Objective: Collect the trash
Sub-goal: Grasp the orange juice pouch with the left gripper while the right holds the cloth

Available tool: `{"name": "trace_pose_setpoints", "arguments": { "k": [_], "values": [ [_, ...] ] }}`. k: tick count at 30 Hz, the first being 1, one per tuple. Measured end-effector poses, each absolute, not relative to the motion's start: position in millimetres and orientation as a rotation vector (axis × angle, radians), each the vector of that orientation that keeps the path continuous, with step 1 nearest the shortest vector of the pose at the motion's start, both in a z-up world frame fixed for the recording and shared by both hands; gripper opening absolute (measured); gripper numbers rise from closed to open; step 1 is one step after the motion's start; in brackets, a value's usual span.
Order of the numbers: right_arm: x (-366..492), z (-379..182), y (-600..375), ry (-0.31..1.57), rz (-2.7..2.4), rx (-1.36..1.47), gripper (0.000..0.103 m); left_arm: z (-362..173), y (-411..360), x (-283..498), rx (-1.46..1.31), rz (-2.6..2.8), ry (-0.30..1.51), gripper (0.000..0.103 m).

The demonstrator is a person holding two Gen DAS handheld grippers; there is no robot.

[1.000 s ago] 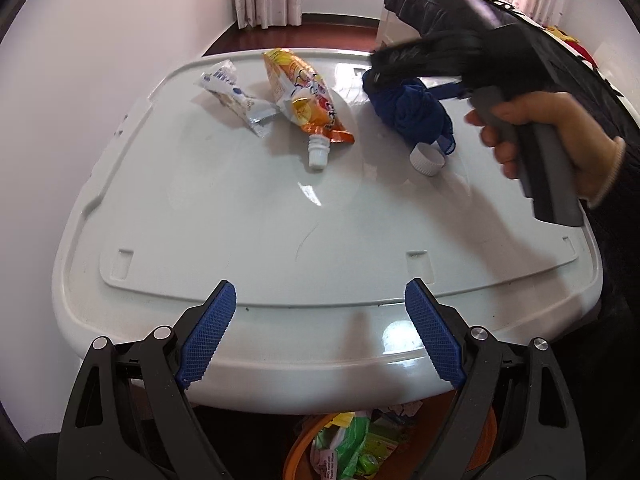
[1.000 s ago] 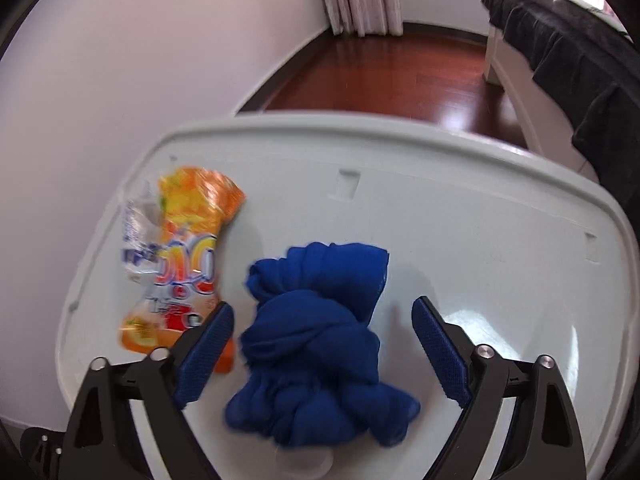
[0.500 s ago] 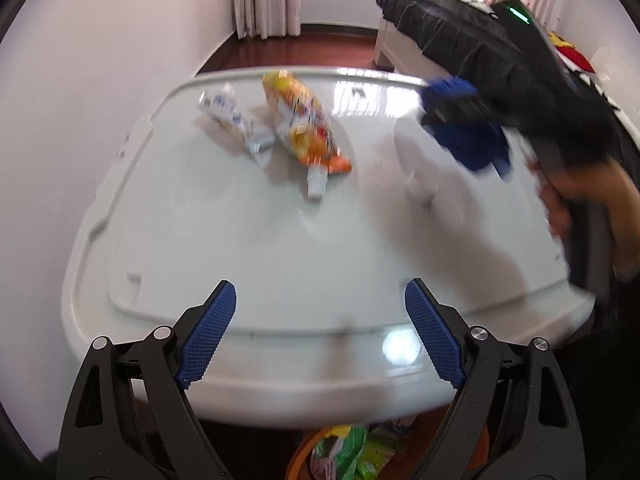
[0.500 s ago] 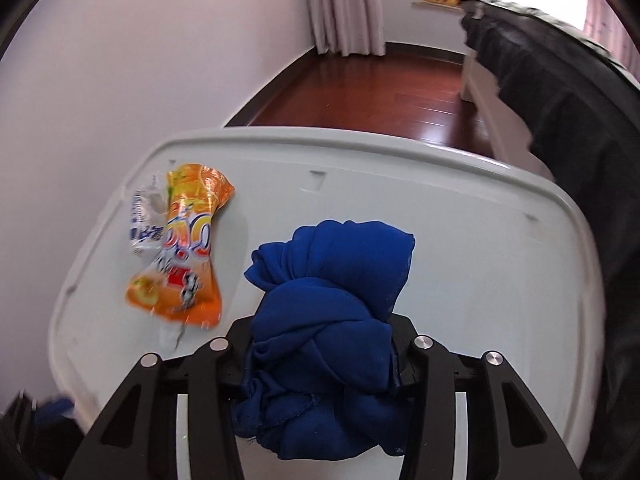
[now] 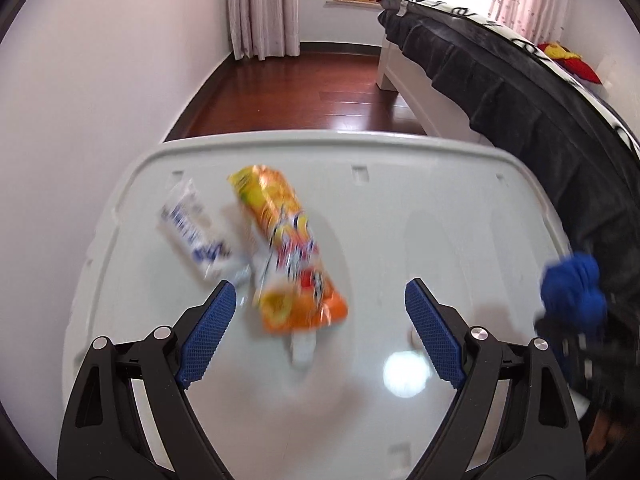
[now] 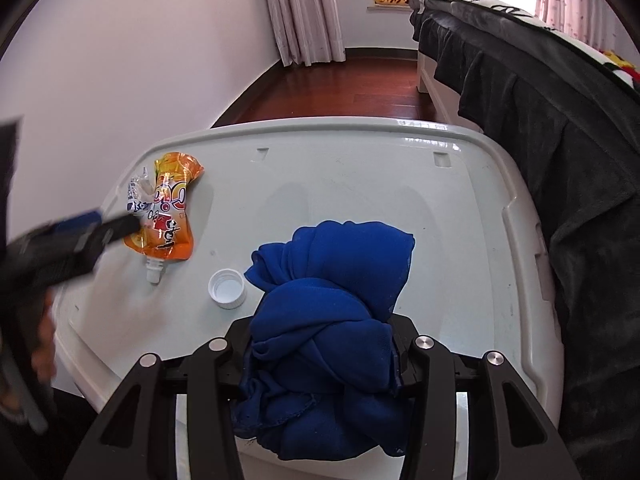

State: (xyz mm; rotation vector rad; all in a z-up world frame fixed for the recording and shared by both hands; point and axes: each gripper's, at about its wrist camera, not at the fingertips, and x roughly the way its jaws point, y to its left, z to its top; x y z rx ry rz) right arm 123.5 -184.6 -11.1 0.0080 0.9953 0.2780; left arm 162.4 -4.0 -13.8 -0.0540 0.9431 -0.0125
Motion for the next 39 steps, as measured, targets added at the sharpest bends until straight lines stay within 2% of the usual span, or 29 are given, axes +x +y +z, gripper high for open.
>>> {"name": "trace_pose_setpoints", "arguments": {
  "k": [7,13,14,15,16,22,28,39],
  "values": [
    [128,-17,-186,1.009,0.304,0.032,0.047,-38,5,223,-0.053,0.016,0.99,0.084],
    [134,-19,-185,1.022,0.319,0.041,0.047,-79,18,258,-0.092,0.048,1.086,0.084],
    [134,-19,-185,1.02,0.323,0.042,0.047,-82,18,259,-0.077,0.072,1.062,0.08],
    [135,-19,-184,1.019,0.325,0.042,0.047,-81,16,259,-0.051,0.071,1.044,0.072],
    [135,-19,-184,1.017,0.326,0.042,0.047,-80,11,260,-0.032,0.046,1.022,0.048],
    [133,-16,-181,1.002,0.332,0.042,0.047,-75,0,253,-0.02,0.056,0.994,0.038],
    [132,-14,-186,0.989,0.306,0.042,0.047,-55,-6,234,-0.008,0.074,0.941,0.034],
    [95,16,-184,0.93,0.336,0.083,0.047,31,-22,154,0.05,0.036,0.804,0.034]
  ]
}}
